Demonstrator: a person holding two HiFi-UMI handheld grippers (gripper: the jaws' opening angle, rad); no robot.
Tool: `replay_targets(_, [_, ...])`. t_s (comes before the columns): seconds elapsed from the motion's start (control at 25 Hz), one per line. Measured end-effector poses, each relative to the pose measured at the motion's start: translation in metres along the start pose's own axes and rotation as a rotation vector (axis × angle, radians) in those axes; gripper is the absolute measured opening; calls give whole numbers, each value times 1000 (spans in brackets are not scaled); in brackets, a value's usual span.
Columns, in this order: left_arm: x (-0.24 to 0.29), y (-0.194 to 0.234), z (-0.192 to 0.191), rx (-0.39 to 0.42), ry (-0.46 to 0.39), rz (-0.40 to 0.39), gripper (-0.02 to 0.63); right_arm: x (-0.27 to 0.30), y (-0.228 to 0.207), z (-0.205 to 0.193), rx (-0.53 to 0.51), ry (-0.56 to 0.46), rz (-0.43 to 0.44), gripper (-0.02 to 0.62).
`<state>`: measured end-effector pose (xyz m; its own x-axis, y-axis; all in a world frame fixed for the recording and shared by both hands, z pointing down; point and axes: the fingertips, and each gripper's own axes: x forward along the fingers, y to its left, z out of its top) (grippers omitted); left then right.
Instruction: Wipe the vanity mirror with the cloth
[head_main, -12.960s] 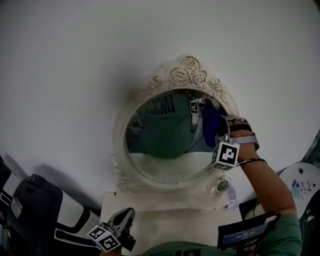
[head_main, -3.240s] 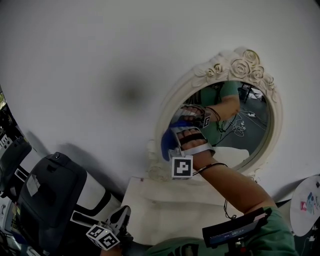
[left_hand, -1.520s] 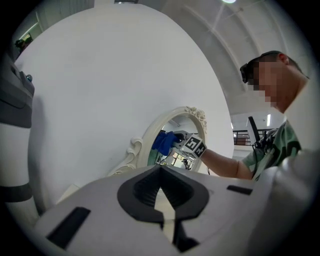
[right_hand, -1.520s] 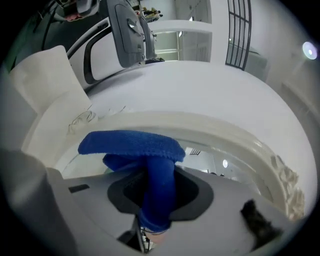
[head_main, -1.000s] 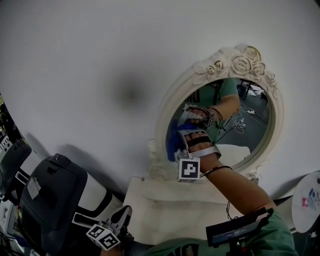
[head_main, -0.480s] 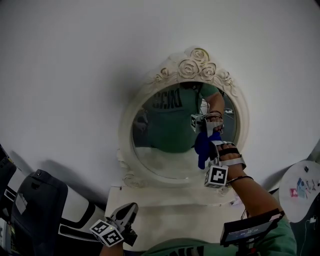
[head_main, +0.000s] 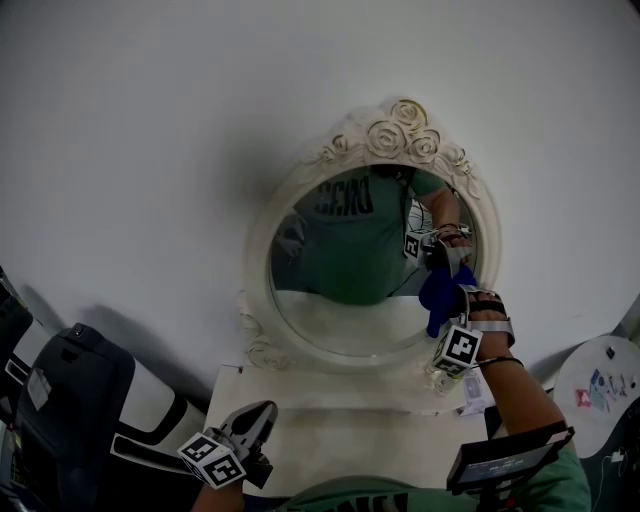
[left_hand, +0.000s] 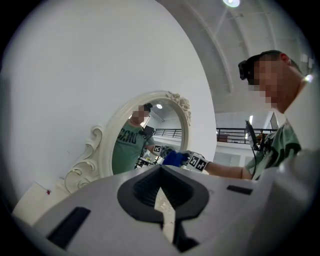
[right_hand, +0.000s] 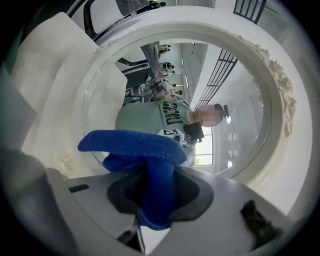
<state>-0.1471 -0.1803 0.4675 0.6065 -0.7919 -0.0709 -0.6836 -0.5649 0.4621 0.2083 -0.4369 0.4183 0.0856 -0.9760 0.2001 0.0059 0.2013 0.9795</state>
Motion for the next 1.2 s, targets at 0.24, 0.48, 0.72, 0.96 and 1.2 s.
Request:
replay_targets(0.24, [-44,29,9,-14,-31,82,-3,-22,14,143,-47,-252,13,107])
replay_targets(0.48, [-96,55,15,-28,-46,181,-3,-37,38,293,-88,-464,27,107])
replay_targets(0.72, [-123,73,16,-37,-47,241,-3,-53,45,379,-116,-586,26,107])
replay_targets(0.96, [-116,78,12,-44,-29,234,-3,-52,54,404,-102,-615,3,107])
replay_targets(1.2, [-75,63,8,-38,0,160,-3,-43,64,344,-90,-552,41,107])
